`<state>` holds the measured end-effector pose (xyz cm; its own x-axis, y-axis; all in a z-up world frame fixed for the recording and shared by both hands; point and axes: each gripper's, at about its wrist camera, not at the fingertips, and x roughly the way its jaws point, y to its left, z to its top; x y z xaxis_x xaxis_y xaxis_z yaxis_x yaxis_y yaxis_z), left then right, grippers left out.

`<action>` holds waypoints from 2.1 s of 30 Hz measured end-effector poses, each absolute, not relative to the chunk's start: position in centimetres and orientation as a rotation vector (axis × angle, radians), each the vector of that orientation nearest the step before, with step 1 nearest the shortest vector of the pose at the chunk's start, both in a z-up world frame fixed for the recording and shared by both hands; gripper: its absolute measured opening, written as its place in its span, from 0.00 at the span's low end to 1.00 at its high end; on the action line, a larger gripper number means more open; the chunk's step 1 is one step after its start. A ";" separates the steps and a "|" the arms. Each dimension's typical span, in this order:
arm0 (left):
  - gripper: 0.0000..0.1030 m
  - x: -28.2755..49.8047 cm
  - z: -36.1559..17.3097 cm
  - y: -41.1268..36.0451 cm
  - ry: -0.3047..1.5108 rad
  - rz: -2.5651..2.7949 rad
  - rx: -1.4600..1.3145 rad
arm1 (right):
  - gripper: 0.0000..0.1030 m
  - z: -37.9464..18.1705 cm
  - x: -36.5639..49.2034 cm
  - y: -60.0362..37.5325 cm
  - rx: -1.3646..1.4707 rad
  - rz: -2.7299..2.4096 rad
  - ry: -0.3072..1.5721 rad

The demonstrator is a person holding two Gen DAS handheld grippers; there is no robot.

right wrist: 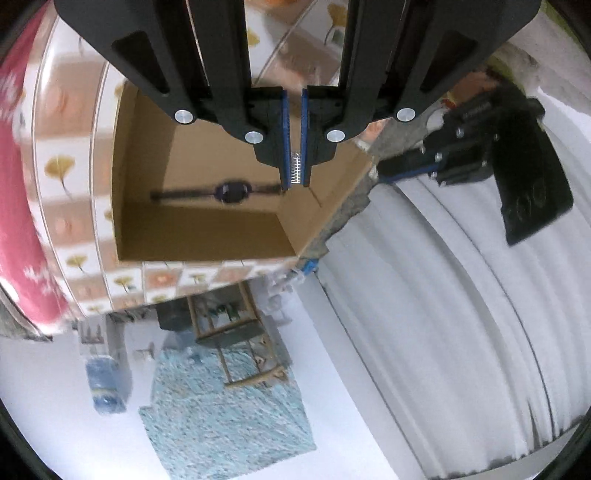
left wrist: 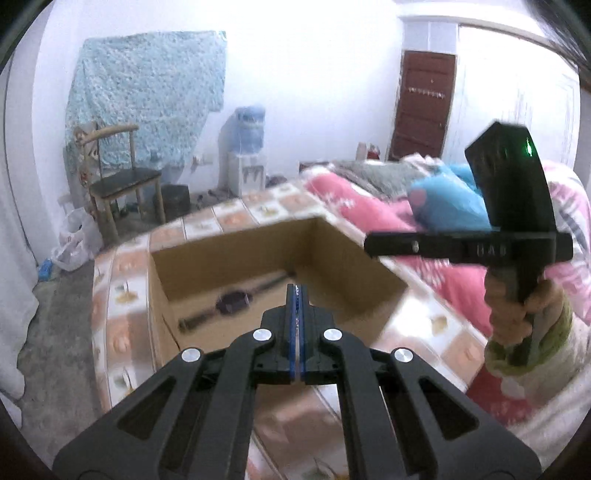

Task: Organize jewelry
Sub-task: 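Carry the gold charm into the cardboard box and open both grippers, then withdraw both grippers from the box back toward the jewelry on the table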

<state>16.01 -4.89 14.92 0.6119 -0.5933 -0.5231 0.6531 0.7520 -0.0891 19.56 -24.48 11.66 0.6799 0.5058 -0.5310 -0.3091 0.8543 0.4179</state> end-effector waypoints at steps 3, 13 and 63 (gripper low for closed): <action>0.01 19.7 14.3 -6.1 0.605 -0.712 0.120 | 0.05 10.6 22.9 -24.9 0.304 0.484 0.752; 0.01 30.9 6.7 -9.1 1.023 -0.677 0.124 | 0.05 3.6 33.0 -25.3 0.329 0.474 1.151; 0.63 13.8 5.1 -1.1 0.911 -0.509 0.084 | 0.35 -0.3 14.7 -29.4 0.649 0.364 1.031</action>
<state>13.75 -1.08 5.08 0.5030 -0.3864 -0.7731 0.4558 0.8786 -0.1425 14.72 -29.44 -0.30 0.4785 0.5654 -0.6719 0.0180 0.7587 0.6512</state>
